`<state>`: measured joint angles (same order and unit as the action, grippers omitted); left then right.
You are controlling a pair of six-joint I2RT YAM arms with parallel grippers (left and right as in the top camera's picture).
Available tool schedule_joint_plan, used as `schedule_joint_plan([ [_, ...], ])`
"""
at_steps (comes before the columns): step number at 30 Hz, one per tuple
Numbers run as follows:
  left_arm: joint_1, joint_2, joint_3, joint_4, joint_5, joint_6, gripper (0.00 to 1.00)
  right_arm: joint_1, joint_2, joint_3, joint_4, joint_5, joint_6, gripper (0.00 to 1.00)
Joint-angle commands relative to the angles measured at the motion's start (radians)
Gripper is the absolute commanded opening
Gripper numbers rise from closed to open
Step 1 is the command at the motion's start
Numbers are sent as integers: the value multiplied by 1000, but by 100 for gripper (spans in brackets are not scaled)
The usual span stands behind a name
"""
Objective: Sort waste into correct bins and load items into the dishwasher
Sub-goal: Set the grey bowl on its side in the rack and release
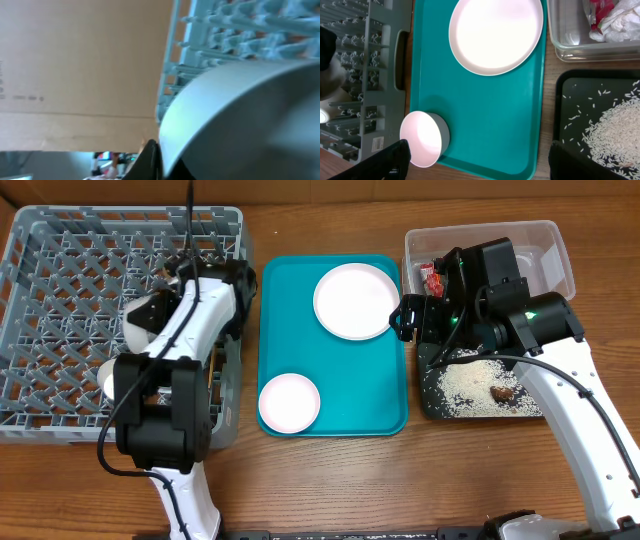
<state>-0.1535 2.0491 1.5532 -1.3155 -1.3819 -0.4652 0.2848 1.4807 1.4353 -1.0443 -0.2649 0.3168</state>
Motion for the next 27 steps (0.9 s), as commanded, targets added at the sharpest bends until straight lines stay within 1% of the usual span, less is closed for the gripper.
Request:
schedule_joint_plan([
  [1,-39,10,-7,10,136,2,10,1,2,11,2,2,-6,89],
  [4,-43,10,-7,8,173,2,11,1,2,11,2,2,-6,89],
  [7,-44,10,-6,2,179,2,15,1,2,11,2,1,-6,89],
  [8,-46,10,-5,-3,188,2,19,1,2,11,2,1,-6,89],
  [10,-50,10,4,-13,228,1,37,1,2,11,2,2,-6,89],
  [11,-52,10,11,-15,256,0,41,1,2,11,2,2,-6,89],
  [13,-53,10,29,-18,306,1,45,1,2,11,2,1,-6,89],
  [16,-53,10,68,-35,389,1,47,1,2,11,3,1,-6,89],
  [22,-57,10,244,-123,623,2,42,1,2,11,3,1,-6,89],
  [25,-58,10,369,-166,744,2,42,1,2,11,2,1,-6,89],
  [27,-58,10,439,-187,801,18,45,1,2,11,1,1,-6,89],
])
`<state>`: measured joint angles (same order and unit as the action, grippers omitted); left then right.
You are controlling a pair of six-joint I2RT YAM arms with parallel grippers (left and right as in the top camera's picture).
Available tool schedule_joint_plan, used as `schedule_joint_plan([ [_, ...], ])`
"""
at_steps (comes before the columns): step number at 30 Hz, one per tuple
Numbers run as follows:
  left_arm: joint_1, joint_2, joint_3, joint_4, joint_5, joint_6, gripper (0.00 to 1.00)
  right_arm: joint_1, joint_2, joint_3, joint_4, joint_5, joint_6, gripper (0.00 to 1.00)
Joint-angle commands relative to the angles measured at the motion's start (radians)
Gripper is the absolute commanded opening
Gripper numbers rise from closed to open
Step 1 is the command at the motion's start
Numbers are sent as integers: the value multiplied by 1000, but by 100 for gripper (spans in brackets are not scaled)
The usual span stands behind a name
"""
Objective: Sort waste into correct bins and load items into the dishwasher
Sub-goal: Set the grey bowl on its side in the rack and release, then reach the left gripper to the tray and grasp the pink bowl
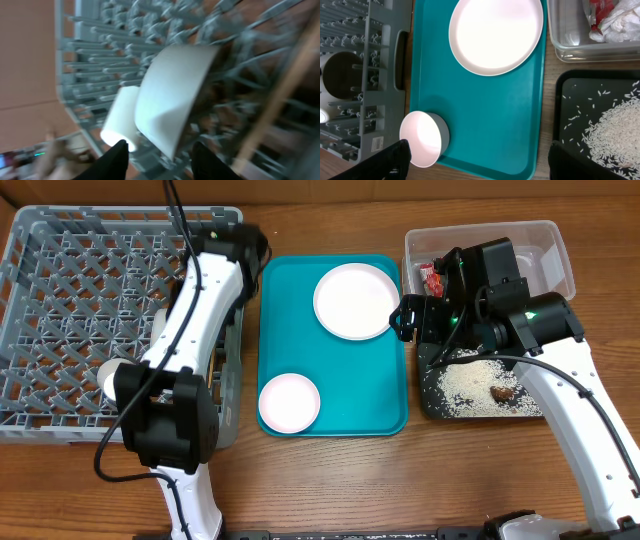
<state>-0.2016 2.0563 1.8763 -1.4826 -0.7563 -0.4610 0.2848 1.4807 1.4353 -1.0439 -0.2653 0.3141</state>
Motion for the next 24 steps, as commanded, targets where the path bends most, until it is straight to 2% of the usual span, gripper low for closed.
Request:
schedule_joint_plan([
  [1,-10,2,155,-34,208,28,46,1,2,11,1,2,-3,89],
  [3,-10,2,267,-79,299,58,49,1,2,11,-3,2,-3,89],
  [7,-10,-2,418,-176,441,103,50,1,2,11,-6,2,-3,89],
  [10,-10,-32,487,-207,590,199,48,1,2,11,-6,2,-3,89],
  [12,-10,-85,496,-207,689,234,50,1,2,11,-6,2,-3,89],
  [13,-12,-111,496,-207,706,237,54,1,2,11,-6,2,-3,89],
  [15,-25,-179,495,-207,709,238,69,1,2,11,-6,2,-3,89],
  [17,-51,-249,495,-207,709,242,79,1,2,11,-6,2,-3,89],
  [18,-78,-293,494,-207,709,241,100,1,2,11,-6,2,-3,89],
  [24,-235,-369,429,-207,764,262,100,1,2,11,-6,2,-3,89],
])
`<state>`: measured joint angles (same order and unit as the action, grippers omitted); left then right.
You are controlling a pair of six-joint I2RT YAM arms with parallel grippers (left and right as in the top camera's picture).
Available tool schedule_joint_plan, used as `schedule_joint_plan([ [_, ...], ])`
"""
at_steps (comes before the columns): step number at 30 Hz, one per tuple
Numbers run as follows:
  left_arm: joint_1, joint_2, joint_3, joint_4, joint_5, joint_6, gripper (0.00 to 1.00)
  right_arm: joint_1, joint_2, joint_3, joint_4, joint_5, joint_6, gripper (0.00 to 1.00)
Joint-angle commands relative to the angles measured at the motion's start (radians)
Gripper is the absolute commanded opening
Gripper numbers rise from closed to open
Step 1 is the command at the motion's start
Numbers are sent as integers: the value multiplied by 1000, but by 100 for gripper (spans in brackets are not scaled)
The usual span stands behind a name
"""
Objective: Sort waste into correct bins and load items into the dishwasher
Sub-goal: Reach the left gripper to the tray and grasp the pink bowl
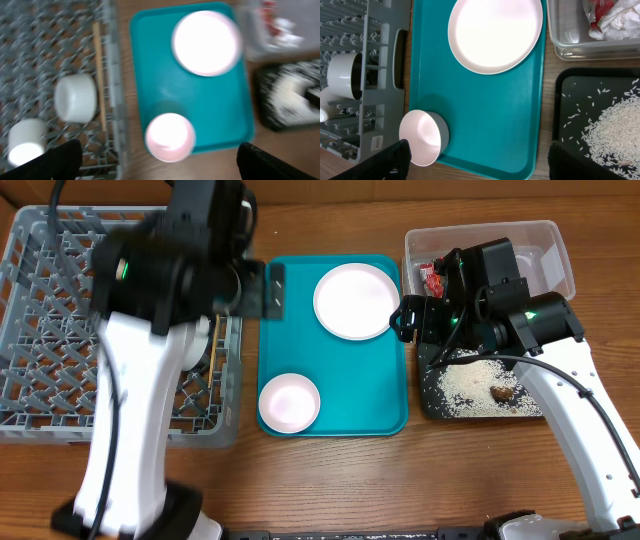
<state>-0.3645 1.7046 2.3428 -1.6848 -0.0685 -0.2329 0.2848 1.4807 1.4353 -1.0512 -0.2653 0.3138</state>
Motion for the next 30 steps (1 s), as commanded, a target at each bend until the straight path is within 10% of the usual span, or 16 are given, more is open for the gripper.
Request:
schedule_joint_plan([
  [1,-93,-16,-65,-5,96,41,100,1,2,11,1,2,-3,89],
  [13,-129,38,-796,284,15,-248,100,1,2,11,-10,2,-3,89],
  [30,-15,56,-1222,660,-54,-320,50,2,2,11,-16,2,-3,89],
])
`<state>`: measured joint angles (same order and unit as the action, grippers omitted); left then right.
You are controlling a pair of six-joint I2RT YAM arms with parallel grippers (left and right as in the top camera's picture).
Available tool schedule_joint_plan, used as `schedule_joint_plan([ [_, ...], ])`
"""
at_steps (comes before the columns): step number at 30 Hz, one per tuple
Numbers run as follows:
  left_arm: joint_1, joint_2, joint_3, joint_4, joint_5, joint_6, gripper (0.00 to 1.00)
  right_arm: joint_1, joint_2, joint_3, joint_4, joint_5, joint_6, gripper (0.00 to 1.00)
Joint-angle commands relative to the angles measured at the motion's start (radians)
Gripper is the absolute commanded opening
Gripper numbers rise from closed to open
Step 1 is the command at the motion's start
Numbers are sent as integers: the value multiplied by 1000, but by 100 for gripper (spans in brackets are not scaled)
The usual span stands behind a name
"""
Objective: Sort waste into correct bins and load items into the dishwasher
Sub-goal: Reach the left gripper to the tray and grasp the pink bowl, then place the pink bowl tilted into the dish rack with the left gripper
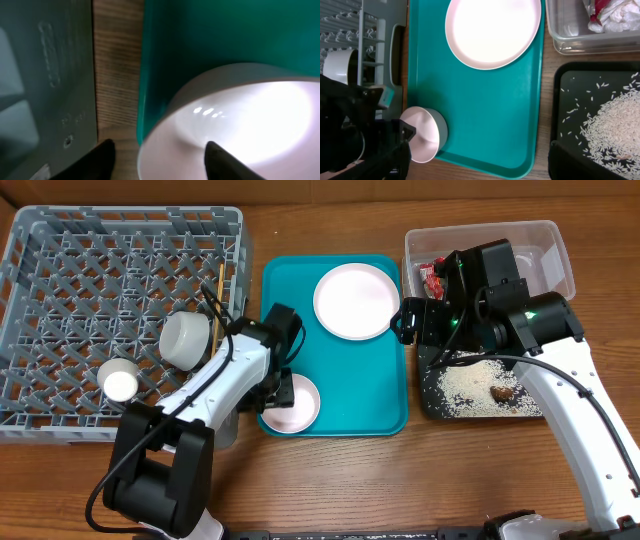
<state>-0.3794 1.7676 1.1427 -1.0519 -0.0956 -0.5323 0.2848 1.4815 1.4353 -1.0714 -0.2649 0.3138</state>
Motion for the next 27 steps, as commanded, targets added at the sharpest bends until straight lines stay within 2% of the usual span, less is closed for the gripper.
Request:
schedule_joint_plan([
  [1,-1,-7,-24,37,-27,-16,47,2,1,11,7,1,-3,89],
  [3,-1,-7,-24,63,-4,5,27,2,1,11,16,1,-3,89],
  [4,-1,-7,-24,87,36,31,12,2,1,11,18,1,-3,89],
  [5,-1,-7,-24,96,63,40,4,2,1,11,18,1,-3,89],
  [10,0,-17,53,46,135,112,4,2,1,11,16,1,-3,89],
  [13,0,-44,167,-62,45,117,4,2,1,11,16,1,-3,89],
  [16,0,-88,321,-201,-171,117,4,2,1,11,14,1,-3,89],
  [20,0,-131,494,-373,-613,60,4,2,1,11,15,1,-3,89],
  [23,2,-144,513,-436,-928,-14,4,2,1,11,15,1,-3,89],
  [27,45,-125,497,-438,-1091,-25,4,2,1,11,15,1,-3,89],
])
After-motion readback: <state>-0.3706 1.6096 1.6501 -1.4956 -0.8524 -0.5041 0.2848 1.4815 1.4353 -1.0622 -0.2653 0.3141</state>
